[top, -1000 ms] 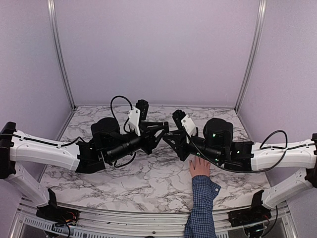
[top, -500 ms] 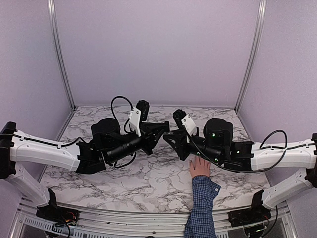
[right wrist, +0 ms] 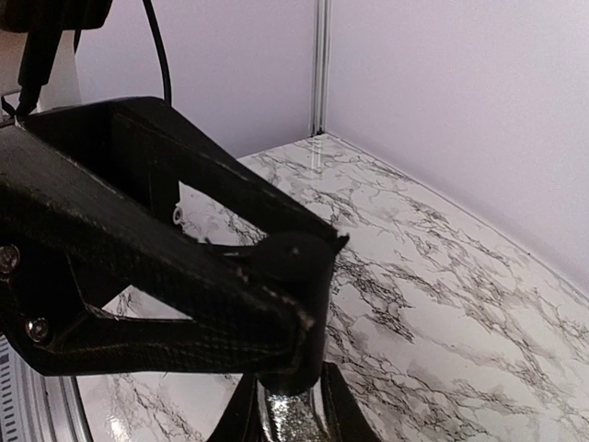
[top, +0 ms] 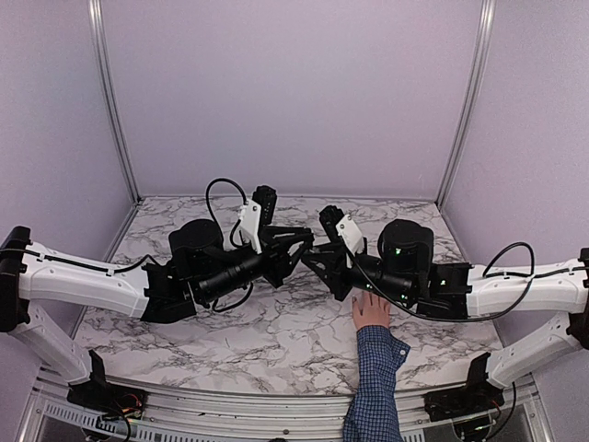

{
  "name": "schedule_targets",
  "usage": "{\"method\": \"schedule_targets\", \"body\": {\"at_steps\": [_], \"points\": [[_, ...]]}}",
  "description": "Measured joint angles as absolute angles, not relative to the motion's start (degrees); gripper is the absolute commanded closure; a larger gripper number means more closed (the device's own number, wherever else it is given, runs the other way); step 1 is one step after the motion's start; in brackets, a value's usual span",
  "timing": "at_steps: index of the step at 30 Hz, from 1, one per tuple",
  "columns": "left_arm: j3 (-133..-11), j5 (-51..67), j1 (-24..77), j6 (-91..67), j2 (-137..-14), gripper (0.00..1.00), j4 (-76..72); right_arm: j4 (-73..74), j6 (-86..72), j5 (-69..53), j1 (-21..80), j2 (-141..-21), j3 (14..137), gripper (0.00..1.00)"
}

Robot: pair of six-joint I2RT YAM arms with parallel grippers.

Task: Paint the nails
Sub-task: Screw the nail polish bottle cap onto the nail polish bottle.

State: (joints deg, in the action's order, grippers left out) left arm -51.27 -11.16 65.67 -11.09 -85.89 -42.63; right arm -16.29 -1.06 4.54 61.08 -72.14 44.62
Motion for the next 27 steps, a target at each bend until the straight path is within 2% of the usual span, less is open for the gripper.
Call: {"method": "schedule_targets", "body": {"at_steps": [3,11,19,27], "points": [[-51.27,-10.87,65.69,-11.05,-85.89,0.78,-42.63,-16.34,-1.06,4.1,61.08,-72.14,44.51,1.0],[-51.27,-9.91,65.8,-9.21,-85.91,1.0,-42.61,-16.25,-0.86,3.42,61.01,-72.05,44.34,1.0],[-50.43,-4.75,65.63,-7.42,-84.71,1.0,-43.35,-14.7,1.43,-1.04,60.62,-69.49,43.86,1.0],[-48.71,11.25,64.36,-5.13,-81.6,1.0,-44.03,-11.77,4.8,-13.23,59.9,-65.82,43.68,1.0]]}}
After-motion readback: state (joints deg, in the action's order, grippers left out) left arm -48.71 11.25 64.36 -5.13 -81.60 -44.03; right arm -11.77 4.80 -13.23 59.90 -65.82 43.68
